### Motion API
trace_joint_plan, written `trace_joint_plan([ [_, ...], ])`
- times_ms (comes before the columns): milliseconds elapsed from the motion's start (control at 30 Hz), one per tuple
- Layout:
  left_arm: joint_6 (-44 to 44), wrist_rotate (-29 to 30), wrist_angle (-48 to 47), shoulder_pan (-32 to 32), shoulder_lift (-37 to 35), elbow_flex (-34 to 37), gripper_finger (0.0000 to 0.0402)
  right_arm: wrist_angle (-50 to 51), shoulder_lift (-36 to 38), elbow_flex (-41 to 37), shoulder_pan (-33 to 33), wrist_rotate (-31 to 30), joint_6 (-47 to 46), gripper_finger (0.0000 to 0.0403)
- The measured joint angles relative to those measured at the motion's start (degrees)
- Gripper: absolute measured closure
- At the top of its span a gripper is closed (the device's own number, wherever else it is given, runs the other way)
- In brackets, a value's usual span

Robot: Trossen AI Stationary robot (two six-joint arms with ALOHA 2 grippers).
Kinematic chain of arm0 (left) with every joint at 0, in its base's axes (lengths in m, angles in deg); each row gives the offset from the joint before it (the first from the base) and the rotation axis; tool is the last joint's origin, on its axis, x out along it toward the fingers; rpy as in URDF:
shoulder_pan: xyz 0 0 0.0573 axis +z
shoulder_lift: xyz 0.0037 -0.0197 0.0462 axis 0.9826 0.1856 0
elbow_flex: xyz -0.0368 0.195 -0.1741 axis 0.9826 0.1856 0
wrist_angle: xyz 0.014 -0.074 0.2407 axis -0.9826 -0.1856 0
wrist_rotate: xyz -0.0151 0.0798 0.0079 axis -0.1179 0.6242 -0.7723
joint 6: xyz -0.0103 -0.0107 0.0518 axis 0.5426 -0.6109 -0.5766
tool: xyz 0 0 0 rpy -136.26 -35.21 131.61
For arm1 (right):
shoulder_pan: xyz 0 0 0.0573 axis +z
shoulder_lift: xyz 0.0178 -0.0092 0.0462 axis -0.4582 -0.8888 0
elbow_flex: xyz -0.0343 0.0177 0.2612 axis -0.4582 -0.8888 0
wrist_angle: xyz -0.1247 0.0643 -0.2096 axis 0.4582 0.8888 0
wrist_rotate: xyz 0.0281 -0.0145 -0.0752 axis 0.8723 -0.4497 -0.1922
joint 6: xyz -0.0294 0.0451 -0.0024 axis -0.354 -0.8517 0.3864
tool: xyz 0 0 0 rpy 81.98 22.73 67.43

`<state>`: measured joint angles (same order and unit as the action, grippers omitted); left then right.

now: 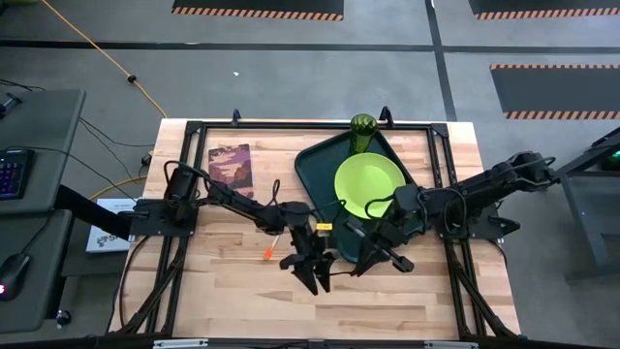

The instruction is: Pick and place plate/cup/fork/spoon on tray

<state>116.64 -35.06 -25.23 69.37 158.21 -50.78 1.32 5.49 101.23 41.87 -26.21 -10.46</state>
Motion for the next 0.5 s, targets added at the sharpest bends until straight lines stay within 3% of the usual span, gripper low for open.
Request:
trace_joint_plan([
  [200, -1.46, -0.06, -0.22, 0.57, 0.0, 0.02, 0.0217, 0.93, 0.0, -0.01, -0.01, -0.01, 0.97, 0.0402],
  [467, -6.32, -0.42, -1.18, 2.93, 0.0, 0.02, 0.0377, 2.0, 0.0, -0.01, -0.01, 0.0, 1.41, 0.0402],
  [500, -6.73, -0.74, -1.66, 3.0, -0.02, 0.0, 0.038, 1.98, -0.02, -0.01, -0.01, 0.02, 1.46, 0.0402],
])
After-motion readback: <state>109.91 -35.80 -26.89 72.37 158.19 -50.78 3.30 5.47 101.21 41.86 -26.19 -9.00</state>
